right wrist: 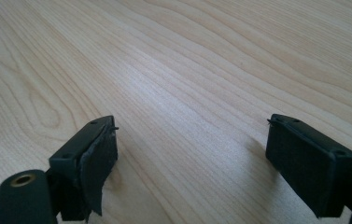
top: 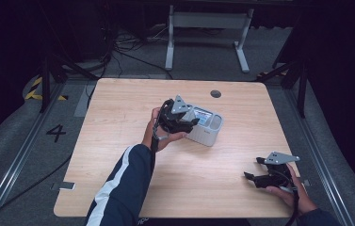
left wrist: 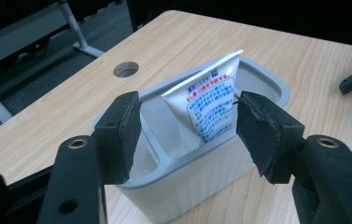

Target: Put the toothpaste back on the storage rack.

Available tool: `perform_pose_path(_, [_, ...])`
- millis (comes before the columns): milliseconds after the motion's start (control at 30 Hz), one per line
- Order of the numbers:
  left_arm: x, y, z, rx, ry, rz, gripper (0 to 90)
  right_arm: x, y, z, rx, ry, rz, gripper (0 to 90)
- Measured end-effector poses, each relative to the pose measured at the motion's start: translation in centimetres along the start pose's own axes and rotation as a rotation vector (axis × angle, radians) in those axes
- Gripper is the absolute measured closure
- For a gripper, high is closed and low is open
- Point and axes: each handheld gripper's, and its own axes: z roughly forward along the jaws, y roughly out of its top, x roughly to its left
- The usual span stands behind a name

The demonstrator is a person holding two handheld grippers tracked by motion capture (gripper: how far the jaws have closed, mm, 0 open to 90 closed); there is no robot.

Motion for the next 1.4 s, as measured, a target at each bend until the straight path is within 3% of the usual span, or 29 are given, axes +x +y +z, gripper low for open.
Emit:
perform_pose_path(267, [0.1,-0.9,-1.3,0.038,0.02,0.047,39.1,0.0,0.0,0.0,0.0,0.0,0.001,16.9])
perform_pose_path(500, [0.5,-1.9,-2.5,0.059,0.025,0.046,38.6,0.0,0.0,0.0,0.0,0.0,0.0,16.9])
perform_pose_path(733, [0.3,-2.9,-3.3,0.086,0.043,0.089,38.1,0.0,0.0,0.0,0.0,0.0,0.001,16.8])
perform_pose_path(900, [0.2,-3.6,-3.8,0.097,0.047,0.094,37.8,0.0,0.0,0.0,0.0,0.0,0.001,16.9])
perform_pose_path(1400, [0.4,-6.9,-5.7,0.197,0.081,0.138,36.6,0.0,0.0,0.0,0.0,-0.001,0.002,16.9])
